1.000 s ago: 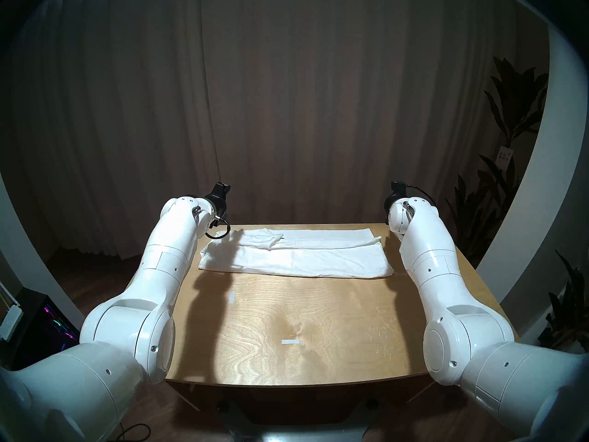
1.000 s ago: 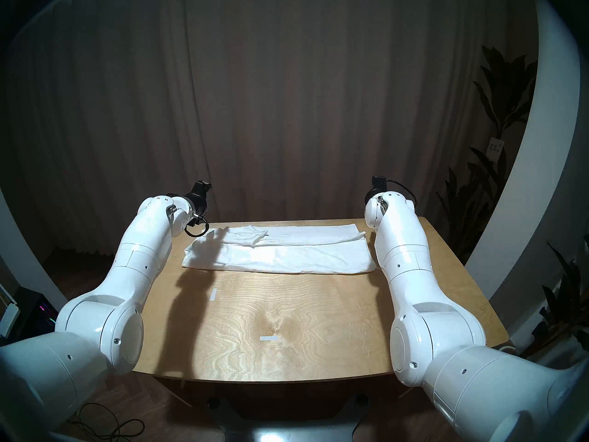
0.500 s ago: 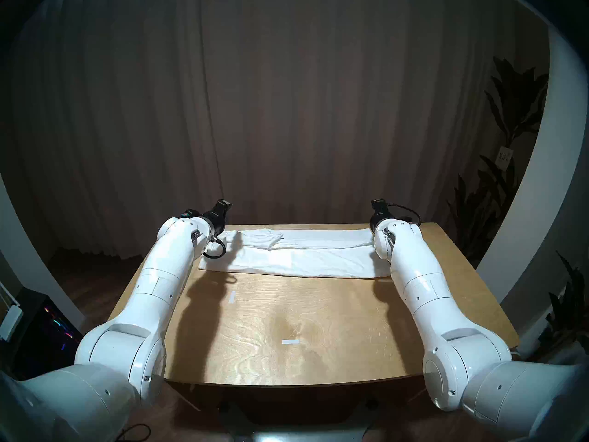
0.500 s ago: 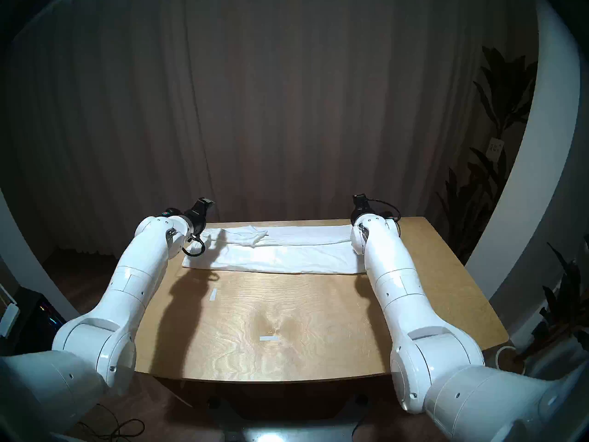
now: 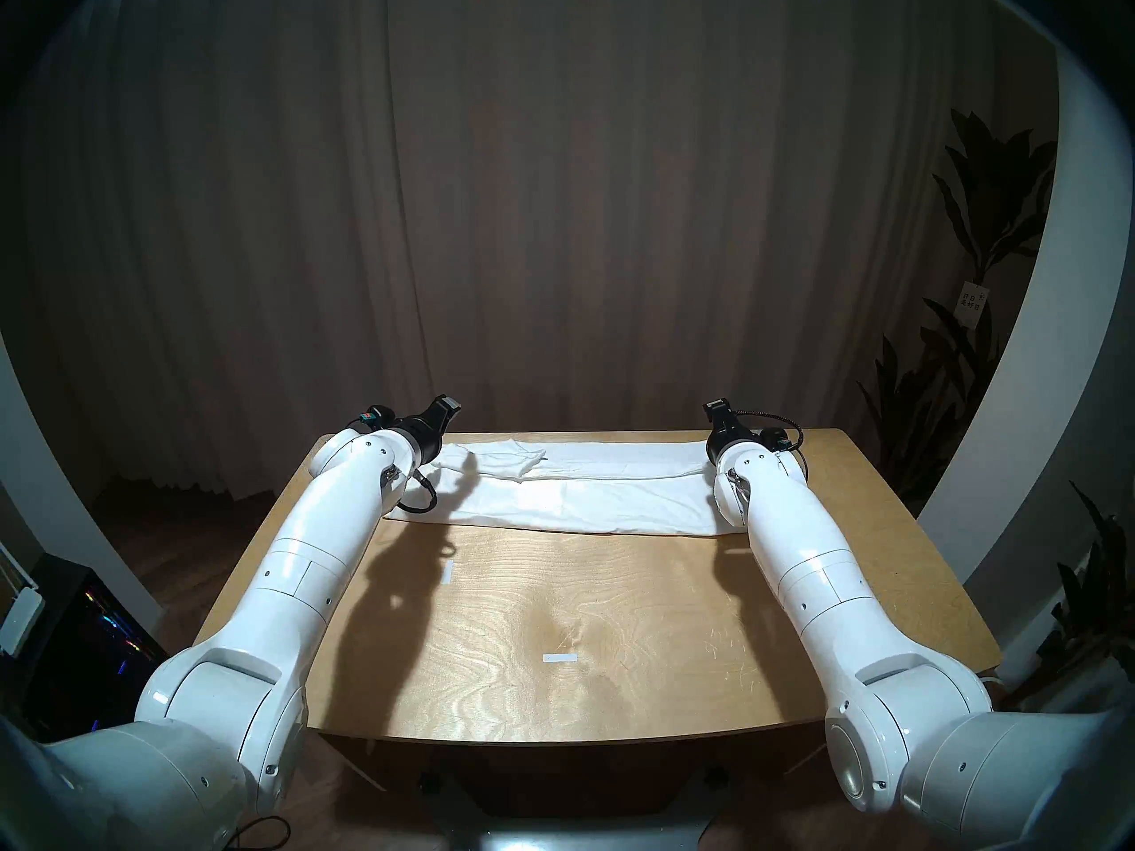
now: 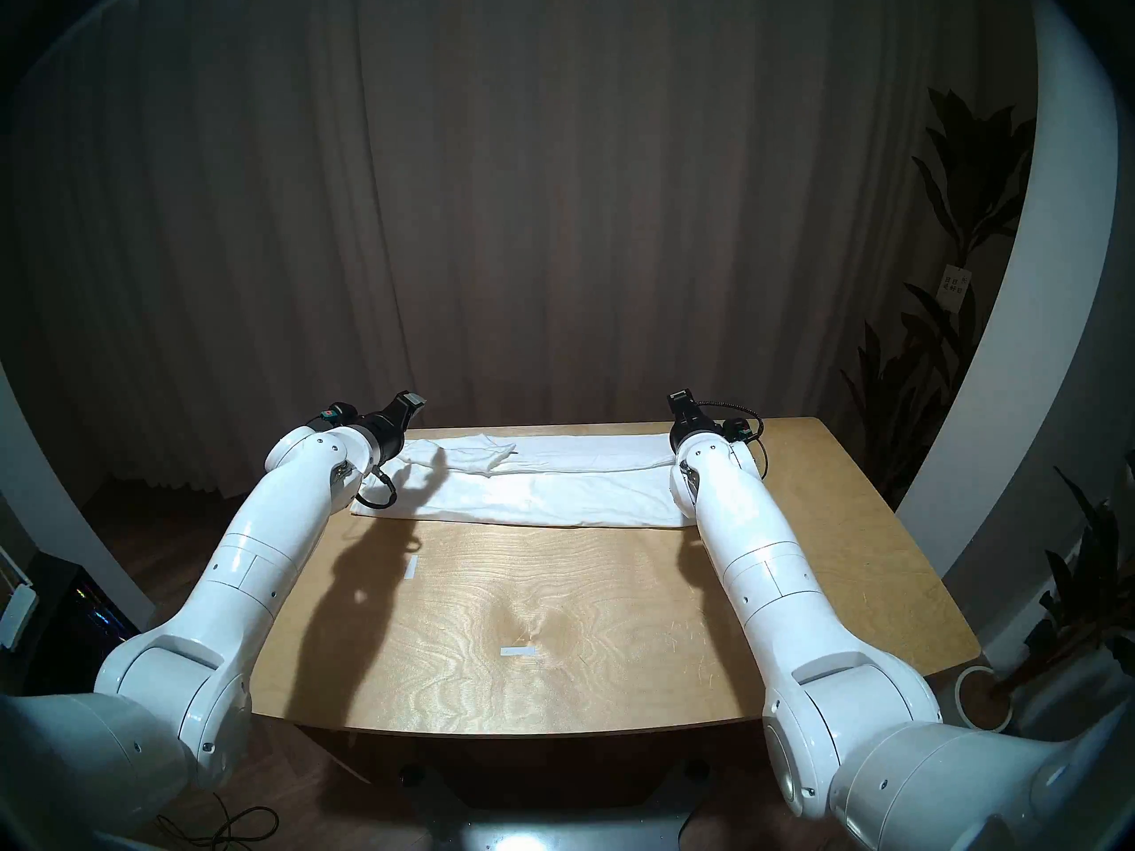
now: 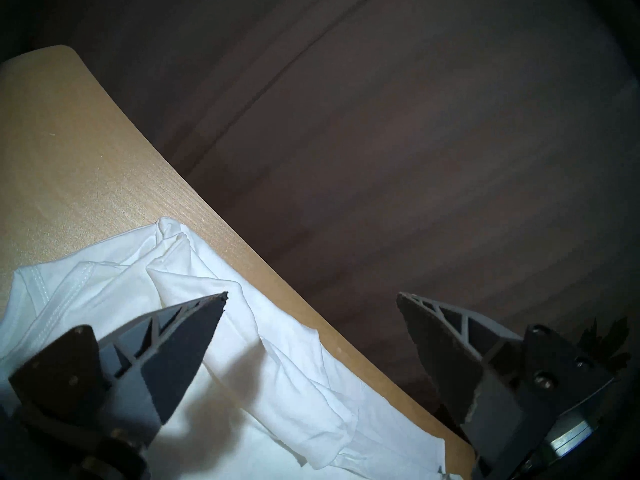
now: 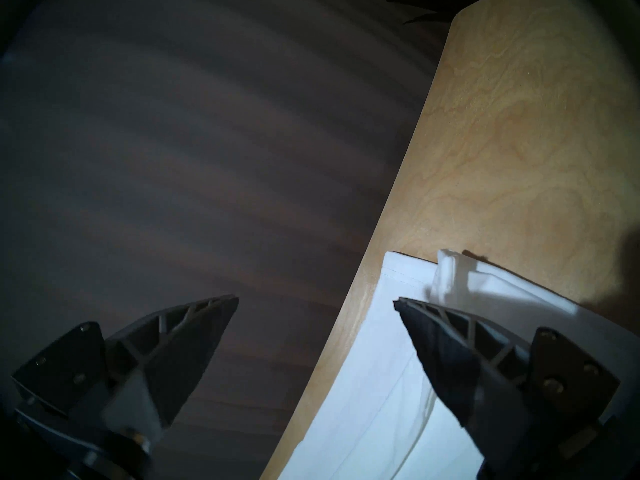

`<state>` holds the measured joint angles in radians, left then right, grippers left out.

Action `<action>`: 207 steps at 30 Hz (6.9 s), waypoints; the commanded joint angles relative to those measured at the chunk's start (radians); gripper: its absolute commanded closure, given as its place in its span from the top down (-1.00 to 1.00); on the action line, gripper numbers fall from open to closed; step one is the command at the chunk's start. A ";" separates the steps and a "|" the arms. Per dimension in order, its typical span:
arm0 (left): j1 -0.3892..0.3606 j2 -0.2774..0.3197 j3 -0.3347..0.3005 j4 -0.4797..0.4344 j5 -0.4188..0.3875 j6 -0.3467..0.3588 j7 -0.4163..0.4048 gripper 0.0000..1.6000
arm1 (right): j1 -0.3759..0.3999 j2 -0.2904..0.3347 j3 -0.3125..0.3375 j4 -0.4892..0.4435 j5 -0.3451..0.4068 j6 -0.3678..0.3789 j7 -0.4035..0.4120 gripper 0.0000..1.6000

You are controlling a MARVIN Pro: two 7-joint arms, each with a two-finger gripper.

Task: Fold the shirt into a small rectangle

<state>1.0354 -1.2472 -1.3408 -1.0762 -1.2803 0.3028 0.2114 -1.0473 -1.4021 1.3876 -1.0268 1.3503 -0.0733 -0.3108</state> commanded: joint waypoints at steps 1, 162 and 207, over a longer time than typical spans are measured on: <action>0.019 0.049 0.003 -0.087 0.042 -0.031 -0.012 1.00 | -0.013 0.031 -0.024 -0.049 -0.045 -0.016 0.030 1.00; 0.068 -0.037 -0.076 0.128 -0.238 -0.072 0.247 0.18 | -0.529 0.540 -0.134 -0.709 -0.832 -0.332 -0.192 1.00; -0.008 -0.124 0.129 -0.091 0.044 -0.307 0.321 -1.00 | -0.608 0.559 -0.104 -0.686 -0.769 -0.375 -0.239 1.00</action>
<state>1.0243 -1.3559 -1.2365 -1.0703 -1.2780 0.0363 0.5098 -1.6766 -0.8469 1.2739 -1.7154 0.5783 -0.4277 -0.5663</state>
